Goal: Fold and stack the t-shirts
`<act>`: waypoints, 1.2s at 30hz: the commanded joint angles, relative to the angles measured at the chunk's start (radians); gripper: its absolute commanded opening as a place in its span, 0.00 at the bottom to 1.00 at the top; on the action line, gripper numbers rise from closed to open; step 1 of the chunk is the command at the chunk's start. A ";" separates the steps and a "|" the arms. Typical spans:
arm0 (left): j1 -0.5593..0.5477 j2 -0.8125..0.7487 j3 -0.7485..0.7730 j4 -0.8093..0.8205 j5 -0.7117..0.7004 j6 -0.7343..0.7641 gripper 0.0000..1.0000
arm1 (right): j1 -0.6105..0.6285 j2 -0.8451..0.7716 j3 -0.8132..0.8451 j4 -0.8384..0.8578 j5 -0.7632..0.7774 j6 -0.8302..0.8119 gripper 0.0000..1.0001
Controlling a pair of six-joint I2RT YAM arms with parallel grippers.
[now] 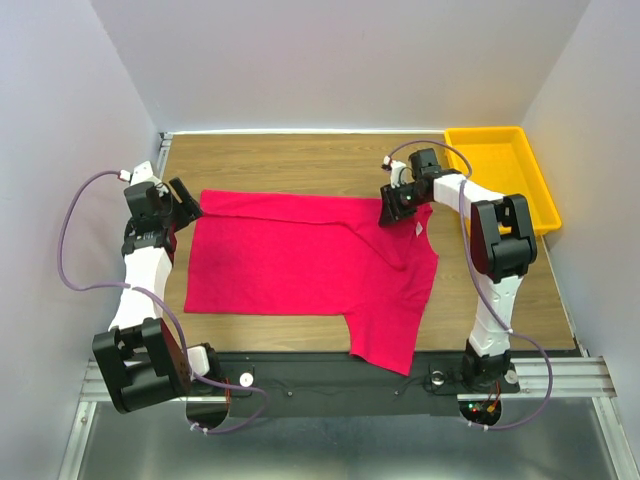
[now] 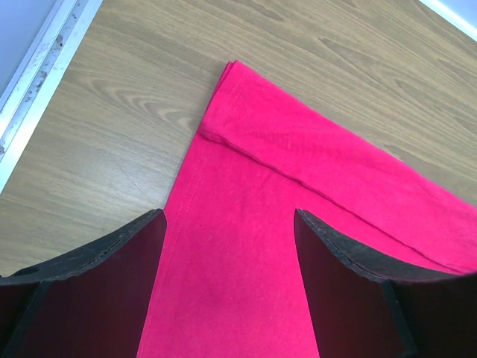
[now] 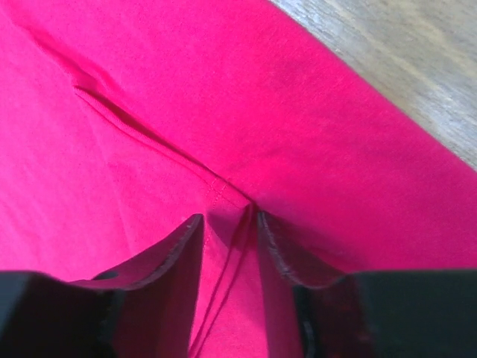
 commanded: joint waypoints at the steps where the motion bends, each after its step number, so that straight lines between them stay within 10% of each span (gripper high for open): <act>1: 0.003 -0.043 -0.008 0.036 0.011 0.012 0.81 | 0.014 0.001 0.036 0.024 0.000 0.000 0.38; 15: 0.005 -0.042 -0.012 0.040 0.017 0.008 0.81 | 0.018 -0.155 -0.067 0.022 -0.080 -0.052 0.03; 31: 0.005 -0.023 -0.010 0.042 0.025 0.010 0.81 | 0.208 -0.249 -0.193 -0.085 -0.175 -0.244 0.05; 36: 0.005 -0.019 -0.010 0.042 0.026 0.010 0.81 | 0.257 -0.270 -0.187 -0.152 -0.198 -0.313 0.27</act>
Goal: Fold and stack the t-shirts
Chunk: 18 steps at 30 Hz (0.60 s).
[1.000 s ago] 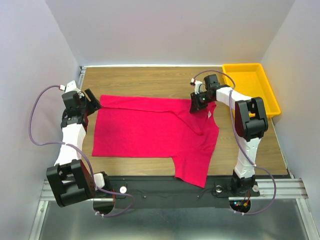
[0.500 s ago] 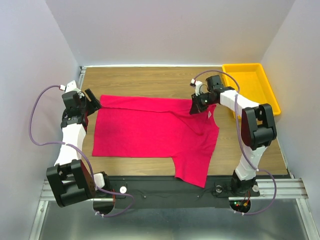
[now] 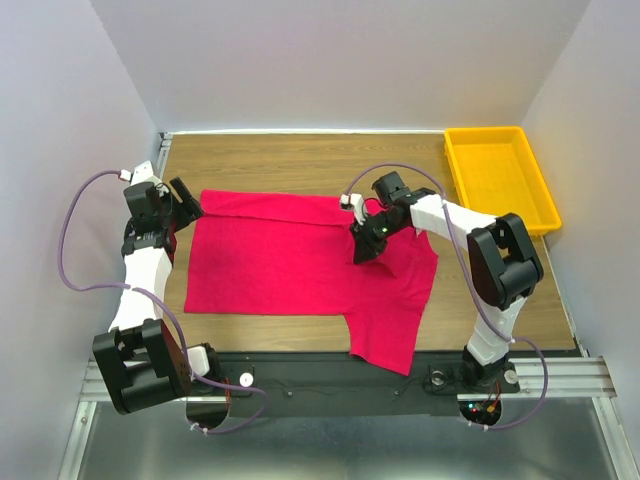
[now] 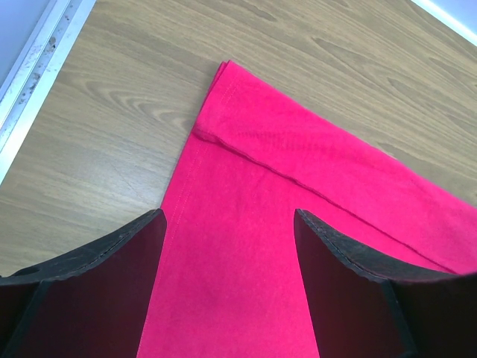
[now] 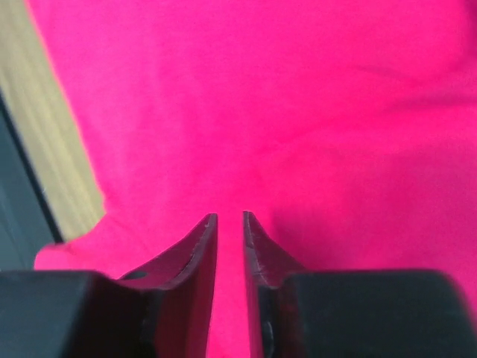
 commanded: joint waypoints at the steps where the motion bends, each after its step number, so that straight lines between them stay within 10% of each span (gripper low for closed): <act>1: 0.003 -0.010 -0.008 0.042 0.013 0.010 0.81 | 0.021 -0.074 0.018 -0.073 -0.069 -0.087 0.30; 8: 0.005 -0.006 -0.010 0.040 0.008 0.012 0.81 | 0.021 -0.054 0.123 -0.103 -0.169 -0.047 0.39; 18: 0.003 0.010 -0.007 0.045 0.048 0.006 0.81 | 0.011 -0.156 0.038 -0.100 0.130 -0.113 0.41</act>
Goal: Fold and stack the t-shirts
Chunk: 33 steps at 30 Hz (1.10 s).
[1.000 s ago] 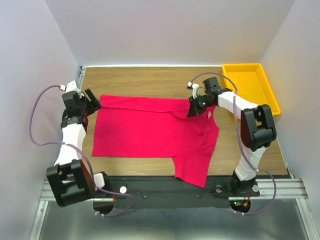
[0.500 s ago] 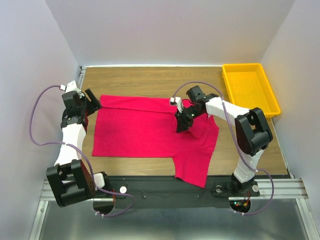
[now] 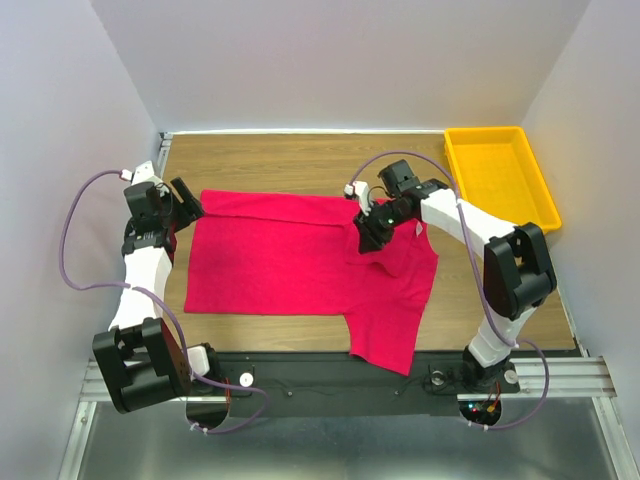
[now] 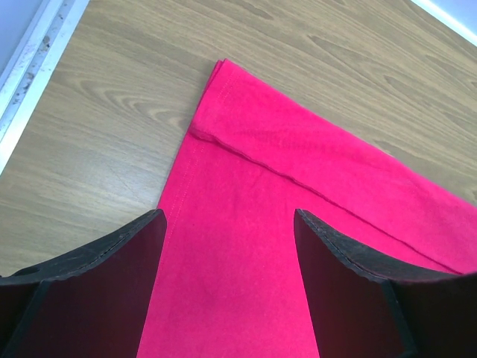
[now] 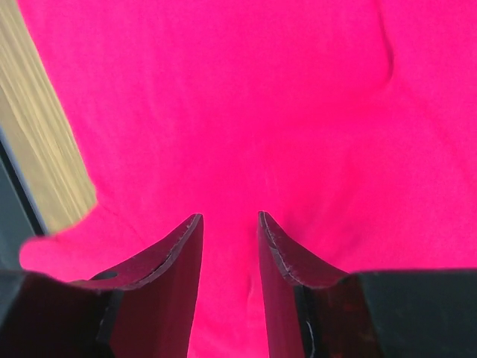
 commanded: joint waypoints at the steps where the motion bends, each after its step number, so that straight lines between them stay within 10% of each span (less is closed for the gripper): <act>1: 0.003 0.013 -0.005 0.045 0.039 0.007 0.81 | 0.004 -0.074 -0.055 -0.013 0.062 -0.050 0.41; 33: 0.003 0.008 -0.012 0.047 0.062 0.001 0.81 | 0.202 0.182 0.052 0.136 0.411 0.219 0.42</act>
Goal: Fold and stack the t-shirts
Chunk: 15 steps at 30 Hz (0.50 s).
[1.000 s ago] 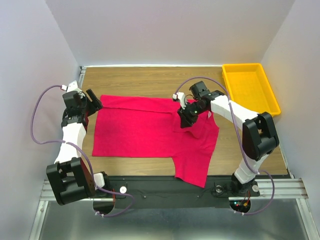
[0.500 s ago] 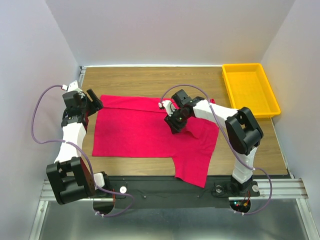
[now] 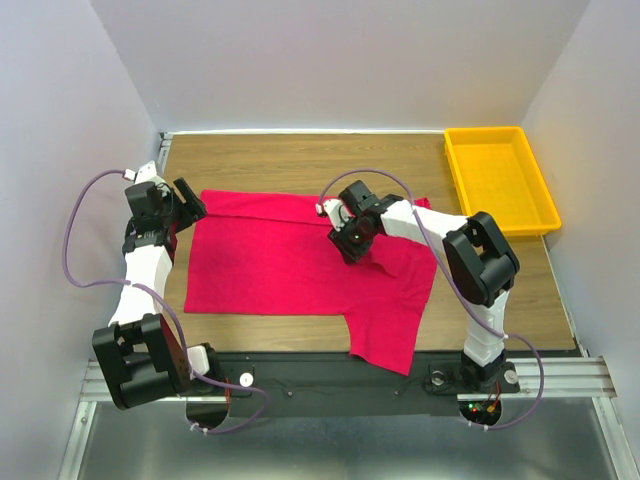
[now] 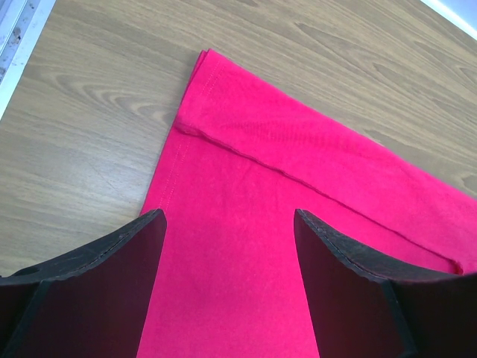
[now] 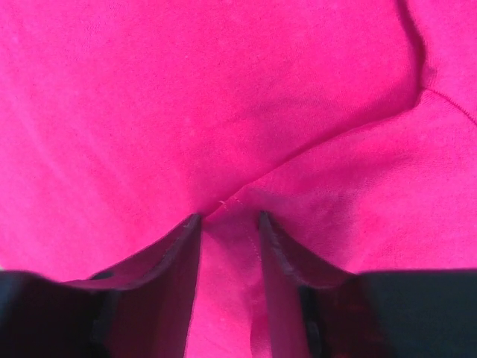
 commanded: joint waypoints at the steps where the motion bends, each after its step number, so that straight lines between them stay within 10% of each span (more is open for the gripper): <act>1: 0.005 -0.015 -0.012 0.040 0.014 0.002 0.81 | 0.019 0.018 0.048 0.030 0.026 0.019 0.39; 8: 0.005 -0.015 -0.012 0.042 0.014 0.002 0.81 | 0.020 -0.023 0.050 0.027 0.025 0.030 0.07; 15: 0.005 -0.015 -0.010 0.042 0.012 0.002 0.81 | 0.027 -0.021 0.078 0.011 -0.038 0.054 0.04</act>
